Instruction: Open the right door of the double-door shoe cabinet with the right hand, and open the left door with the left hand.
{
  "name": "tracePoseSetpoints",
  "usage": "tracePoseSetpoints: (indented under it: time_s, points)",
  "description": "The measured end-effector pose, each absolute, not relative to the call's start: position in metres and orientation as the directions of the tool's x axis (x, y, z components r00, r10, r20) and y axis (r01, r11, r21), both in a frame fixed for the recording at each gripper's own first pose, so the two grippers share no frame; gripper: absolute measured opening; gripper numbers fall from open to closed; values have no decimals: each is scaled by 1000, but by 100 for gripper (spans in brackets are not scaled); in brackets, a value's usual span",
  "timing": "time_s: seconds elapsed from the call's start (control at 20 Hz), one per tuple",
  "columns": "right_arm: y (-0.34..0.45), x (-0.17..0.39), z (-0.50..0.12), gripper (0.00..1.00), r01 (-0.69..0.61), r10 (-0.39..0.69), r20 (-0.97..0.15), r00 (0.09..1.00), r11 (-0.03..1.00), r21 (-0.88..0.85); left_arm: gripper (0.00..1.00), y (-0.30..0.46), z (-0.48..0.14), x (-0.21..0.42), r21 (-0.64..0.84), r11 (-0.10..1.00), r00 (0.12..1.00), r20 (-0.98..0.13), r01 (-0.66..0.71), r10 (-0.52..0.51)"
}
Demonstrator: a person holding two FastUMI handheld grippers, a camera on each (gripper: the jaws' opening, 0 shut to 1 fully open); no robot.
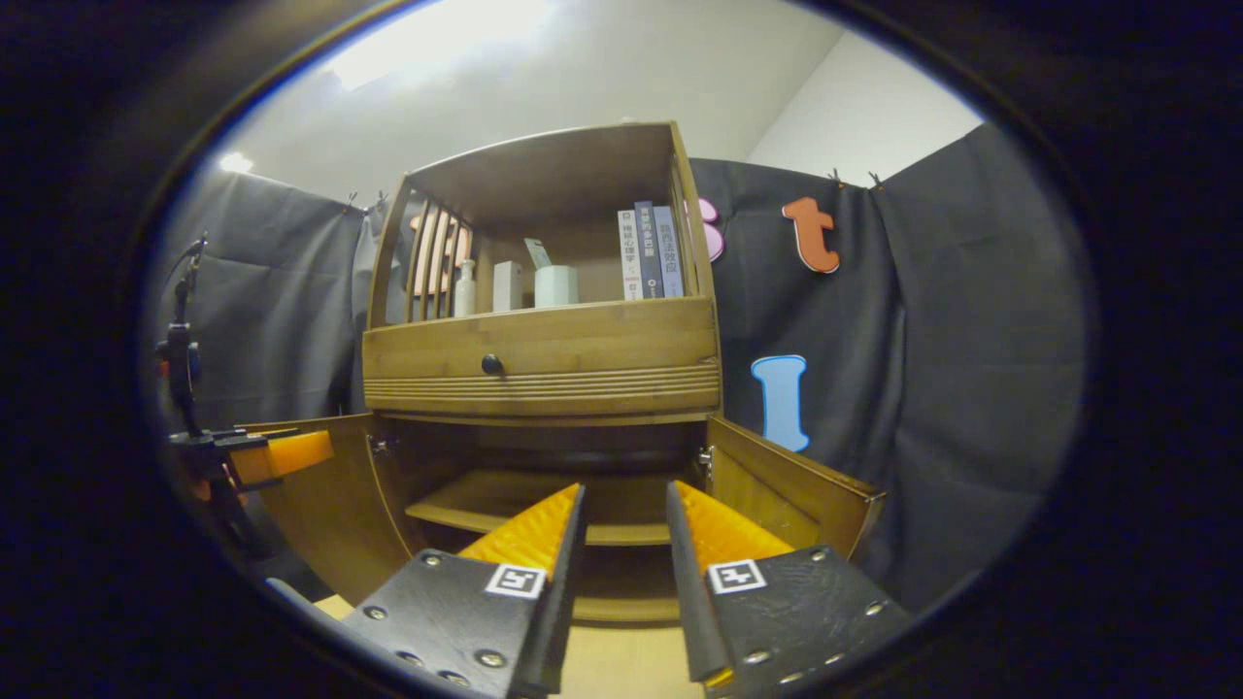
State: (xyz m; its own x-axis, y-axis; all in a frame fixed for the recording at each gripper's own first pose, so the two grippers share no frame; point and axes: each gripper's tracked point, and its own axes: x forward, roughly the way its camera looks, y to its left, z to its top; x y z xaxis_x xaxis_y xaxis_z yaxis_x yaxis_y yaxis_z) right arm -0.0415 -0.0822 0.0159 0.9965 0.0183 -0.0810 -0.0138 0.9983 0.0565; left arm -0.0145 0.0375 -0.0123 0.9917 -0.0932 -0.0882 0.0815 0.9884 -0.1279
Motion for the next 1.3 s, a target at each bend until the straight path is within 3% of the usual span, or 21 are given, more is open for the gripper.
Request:
tracePoseSetpoints:
  time_s: [0.05,0.1,0.2,0.25,0.35,0.4,0.45,0.65,0.8,0.95,1.3]
  points:
    - [-78,-43,15,58,-25,29,-84,996,998,54,92,39,-12,-14,-126,989,992,-90,75,-86]
    - [-74,-41,13,65,-37,42,-87,995,998,54,92,40,-12,-14,-122,990,992,-89,73,-85]
    - [-71,-41,12,95,-53,57,-82,995,997,54,92,42,-12,-14,-110,992,993,-85,69,-78]
    - [-70,-41,13,97,-52,56,-78,995,997,47,92,43,-13,-14,-106,992,993,-87,67,-76]
    - [-68,-40,13,97,-53,55,-75,996,998,33,95,44,-17,-15,-108,992,992,-96,66,-76]
    - [-67,-40,13,100,-53,55,-75,996,998,29,92,43,-19,-17,-112,991,992,-101,68,-79]
    - [-66,-40,13,100,-54,56,-75,996,998,26,95,41,-20,-22,-114,991,991,-107,69,-82]
    - [-65,-41,14,97,-49,50,-71,996,999,24,92,43,-17,-21,-104,992,991,-106,69,-80]
    - [-66,-45,15,97,-40,41,-68,997,999,19,96,44,-13,-20,-112,991,992,-95,75,-86]
    - [-65,-51,19,97,-28,29,-60,998,1000,11,92,44,-14,-19,-113,990,990,-98,89,-101]
    - [-55,-72,18,97,7,-8,-53,999,1000,-18,95,40,-12,-17,-101,982,981,-91,162,-171]
